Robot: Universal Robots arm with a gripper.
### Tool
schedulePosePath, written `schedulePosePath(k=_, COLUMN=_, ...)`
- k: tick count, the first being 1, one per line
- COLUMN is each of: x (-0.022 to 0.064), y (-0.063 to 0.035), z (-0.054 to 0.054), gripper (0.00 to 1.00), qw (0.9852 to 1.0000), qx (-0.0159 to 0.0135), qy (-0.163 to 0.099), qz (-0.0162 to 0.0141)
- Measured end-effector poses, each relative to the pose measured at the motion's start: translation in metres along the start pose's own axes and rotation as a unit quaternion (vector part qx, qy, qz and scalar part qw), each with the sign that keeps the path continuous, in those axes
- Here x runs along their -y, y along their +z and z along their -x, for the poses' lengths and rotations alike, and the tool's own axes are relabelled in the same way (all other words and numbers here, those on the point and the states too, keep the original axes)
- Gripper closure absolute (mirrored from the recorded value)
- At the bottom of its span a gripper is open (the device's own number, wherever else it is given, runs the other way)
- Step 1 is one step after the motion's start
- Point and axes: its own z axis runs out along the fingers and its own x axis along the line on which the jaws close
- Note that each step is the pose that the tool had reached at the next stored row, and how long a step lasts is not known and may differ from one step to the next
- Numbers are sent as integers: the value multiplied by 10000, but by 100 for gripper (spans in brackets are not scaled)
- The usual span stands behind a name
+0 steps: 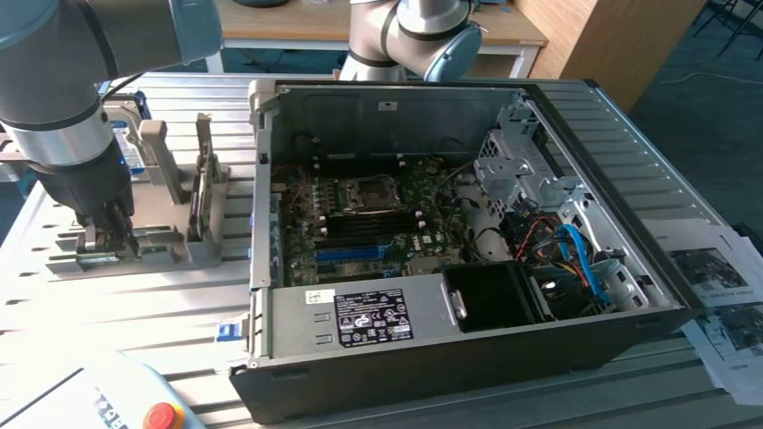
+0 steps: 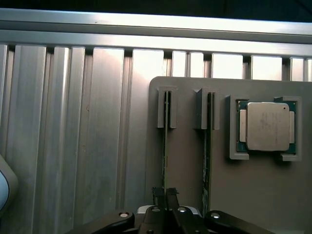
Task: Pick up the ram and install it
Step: 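Pick up the ram and move it above insertion slot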
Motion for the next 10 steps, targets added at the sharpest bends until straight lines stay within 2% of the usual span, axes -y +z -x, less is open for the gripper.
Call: schedulePosePath(k=10, x=0, y=0, z=0, gripper=88, qw=10000, qx=0, qy=0, qz=0)
